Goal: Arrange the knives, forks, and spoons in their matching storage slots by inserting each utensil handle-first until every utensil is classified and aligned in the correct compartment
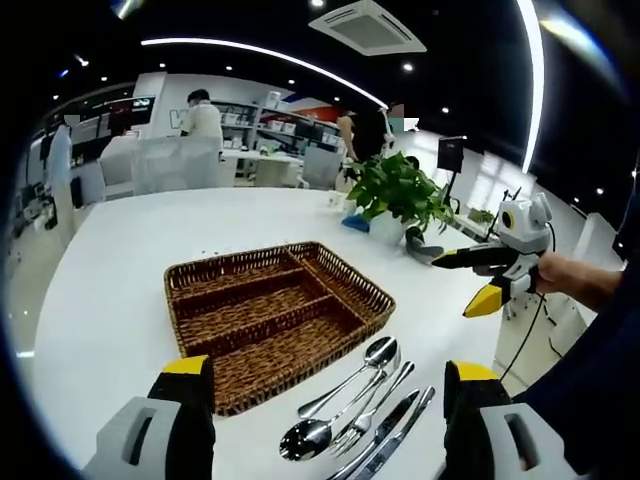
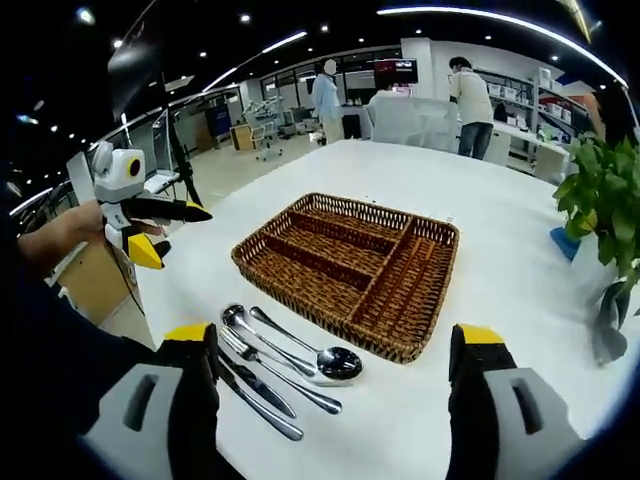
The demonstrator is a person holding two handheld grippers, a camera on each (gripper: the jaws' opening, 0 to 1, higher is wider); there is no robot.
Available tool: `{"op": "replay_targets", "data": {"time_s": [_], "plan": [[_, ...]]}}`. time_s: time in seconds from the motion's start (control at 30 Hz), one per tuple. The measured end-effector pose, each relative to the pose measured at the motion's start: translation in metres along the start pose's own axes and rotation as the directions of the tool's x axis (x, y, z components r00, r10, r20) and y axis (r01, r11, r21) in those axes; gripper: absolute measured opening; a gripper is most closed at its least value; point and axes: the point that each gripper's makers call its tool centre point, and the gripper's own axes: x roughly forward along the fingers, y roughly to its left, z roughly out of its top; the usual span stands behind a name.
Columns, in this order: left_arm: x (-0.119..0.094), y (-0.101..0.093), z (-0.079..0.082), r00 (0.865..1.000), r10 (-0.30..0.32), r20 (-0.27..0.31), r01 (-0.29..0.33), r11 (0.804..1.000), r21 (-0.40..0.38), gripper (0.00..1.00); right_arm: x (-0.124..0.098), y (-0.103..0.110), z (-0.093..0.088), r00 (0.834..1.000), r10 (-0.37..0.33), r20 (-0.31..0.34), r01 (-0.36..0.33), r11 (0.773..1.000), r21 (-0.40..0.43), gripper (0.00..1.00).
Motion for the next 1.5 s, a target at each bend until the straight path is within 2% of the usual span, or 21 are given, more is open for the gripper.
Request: {"op": "replay_targets", "data": {"time_s": [0.53, 0.63, 1.0, 1.5], "plan": [[0.0, -0.007, -0.002, 1.0, -0.014, -0.002, 0.014, 1.0, 0.013, 0.99, 0.002, 0.002, -0.006, 0.999, -0.004, -0.033, 0.004, 1.0, -0.013, 0.91], [0.0, -0.01, -0.003, 1.0, -0.022, -0.006, 0.022, 0.999, 0.026, 0.95, 0.002, 0.002, -0.007, 0.999, -0.013, -0.035, 0.013, 1.0, -0.017, 0.9], [0.0, -0.014, -0.006, 0.999, -0.029, -0.023, 0.03, 0.999, 0.038, 0.97, 0.001, 0.003, -0.007, 0.999, -0.015, -0.046, 0.013, 0.999, -0.042, 0.89], [-0.004, -0.021, -0.011, 0.998, -0.042, -0.039, 0.044, 0.998, 0.05, 0.89, 0.001, 0.007, -0.005, 0.999, -0.005, -0.047, 0.002, 0.998, -0.055, 0.83]]}}
